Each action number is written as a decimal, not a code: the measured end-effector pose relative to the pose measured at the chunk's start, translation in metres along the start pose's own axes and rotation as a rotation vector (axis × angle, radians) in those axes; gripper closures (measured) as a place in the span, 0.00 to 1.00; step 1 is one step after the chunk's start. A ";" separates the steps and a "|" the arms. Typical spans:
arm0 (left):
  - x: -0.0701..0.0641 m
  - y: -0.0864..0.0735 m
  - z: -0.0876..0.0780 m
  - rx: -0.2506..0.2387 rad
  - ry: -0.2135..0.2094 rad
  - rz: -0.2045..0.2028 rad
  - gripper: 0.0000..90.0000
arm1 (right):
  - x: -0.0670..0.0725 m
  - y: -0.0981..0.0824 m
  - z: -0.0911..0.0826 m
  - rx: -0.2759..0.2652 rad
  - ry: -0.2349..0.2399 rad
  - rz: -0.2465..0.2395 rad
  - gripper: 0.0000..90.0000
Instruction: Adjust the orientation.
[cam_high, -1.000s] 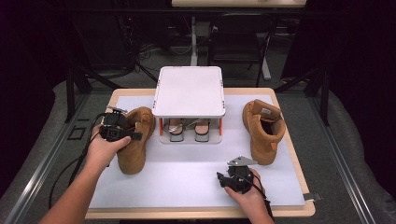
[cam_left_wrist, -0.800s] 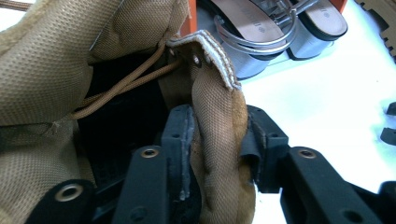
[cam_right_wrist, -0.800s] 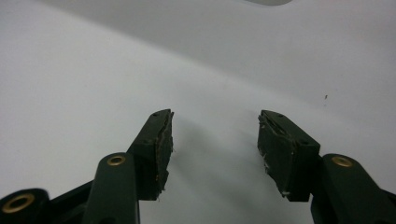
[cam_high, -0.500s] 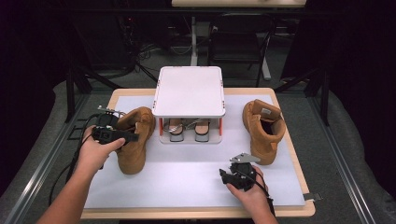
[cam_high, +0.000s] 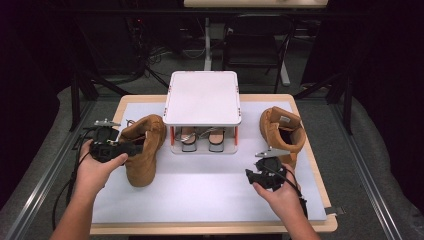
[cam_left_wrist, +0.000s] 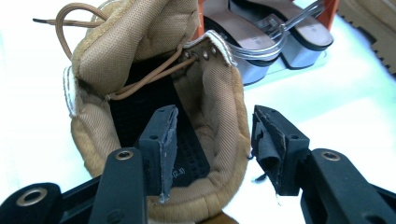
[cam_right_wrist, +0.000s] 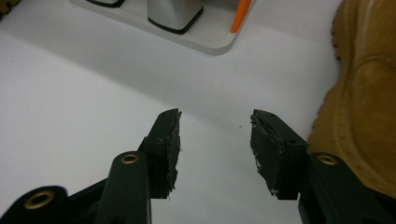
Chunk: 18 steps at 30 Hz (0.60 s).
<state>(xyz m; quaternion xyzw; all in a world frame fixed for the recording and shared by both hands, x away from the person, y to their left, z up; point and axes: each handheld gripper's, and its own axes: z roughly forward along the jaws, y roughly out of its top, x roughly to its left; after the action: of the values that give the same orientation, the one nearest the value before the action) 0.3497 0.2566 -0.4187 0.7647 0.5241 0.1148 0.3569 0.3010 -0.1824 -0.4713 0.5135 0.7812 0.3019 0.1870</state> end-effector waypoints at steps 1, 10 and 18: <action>0.000 0.000 -0.001 0.003 -0.010 0.000 0.56 | -0.003 0.005 -0.005 0.018 -0.005 0.003 0.59; 0.006 -0.003 -0.008 -0.023 -0.030 -0.027 0.56 | -0.026 0.041 -0.024 0.082 -0.029 0.051 0.59; 0.007 -0.009 -0.007 -0.013 -0.031 -0.031 0.55 | -0.050 0.065 -0.028 0.123 -0.040 0.114 0.61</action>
<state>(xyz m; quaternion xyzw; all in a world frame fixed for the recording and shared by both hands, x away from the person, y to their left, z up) 0.3421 0.2676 -0.4208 0.7558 0.5294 0.1008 0.3719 0.3490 -0.2177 -0.4079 0.5736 0.7639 0.2529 0.1533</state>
